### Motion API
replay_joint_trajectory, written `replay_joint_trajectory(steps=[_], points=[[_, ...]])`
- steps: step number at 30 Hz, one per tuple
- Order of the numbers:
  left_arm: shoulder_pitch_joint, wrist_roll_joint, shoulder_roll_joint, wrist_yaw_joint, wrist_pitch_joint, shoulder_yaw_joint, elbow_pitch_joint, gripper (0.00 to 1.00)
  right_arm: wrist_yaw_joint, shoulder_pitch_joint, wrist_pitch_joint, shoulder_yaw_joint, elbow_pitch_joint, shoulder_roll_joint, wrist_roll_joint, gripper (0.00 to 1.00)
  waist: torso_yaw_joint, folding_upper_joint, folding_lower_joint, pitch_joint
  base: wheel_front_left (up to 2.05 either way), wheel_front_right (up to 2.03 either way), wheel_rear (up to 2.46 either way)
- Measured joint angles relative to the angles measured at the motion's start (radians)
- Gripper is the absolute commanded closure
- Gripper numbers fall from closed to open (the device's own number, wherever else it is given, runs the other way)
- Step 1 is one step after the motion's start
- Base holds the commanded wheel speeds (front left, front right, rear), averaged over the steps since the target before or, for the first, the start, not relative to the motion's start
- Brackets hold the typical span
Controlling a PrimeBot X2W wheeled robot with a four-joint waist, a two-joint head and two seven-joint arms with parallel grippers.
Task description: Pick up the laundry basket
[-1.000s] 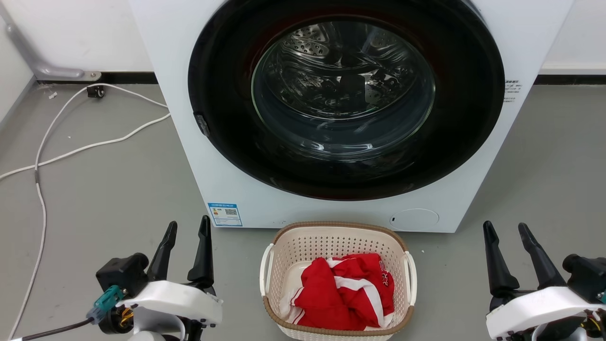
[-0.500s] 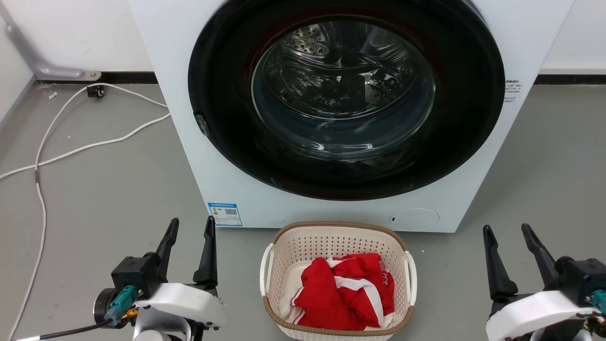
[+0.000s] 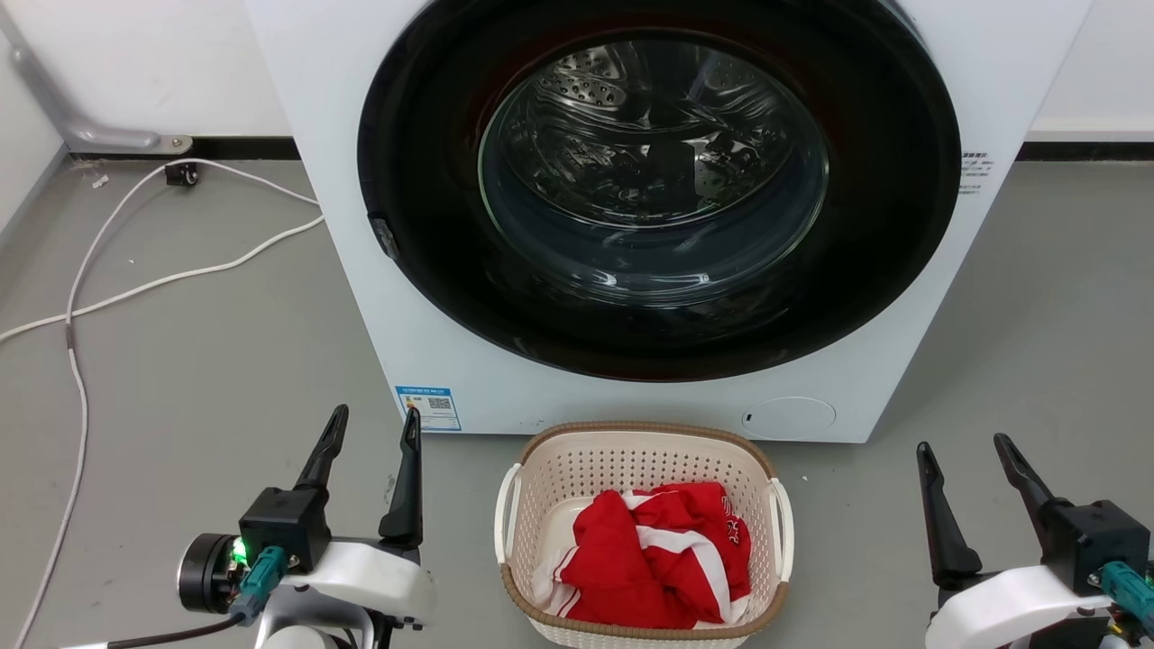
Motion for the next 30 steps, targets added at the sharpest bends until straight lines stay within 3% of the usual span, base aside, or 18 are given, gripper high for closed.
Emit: replay_joint_trajectory(steps=[19,30], points=[[-0.001,0.102,-0.002,0.003,-0.032,-0.006,-0.008,0.00,0.000,0.006,-0.023,-0.011,-0.019,0.000,-0.096,0.00,0.006,0.0000,0.0000,0.003,0.00,0.00,0.00],[-0.011,0.100,-0.005,0.003,-0.034,0.002,-0.001,0.00,0.000,-0.002,-0.040,-0.021,0.012,0.001,-0.073,0.00,0.002,0.0000,0.0000,0.024,0.00,0.00,0.00]])
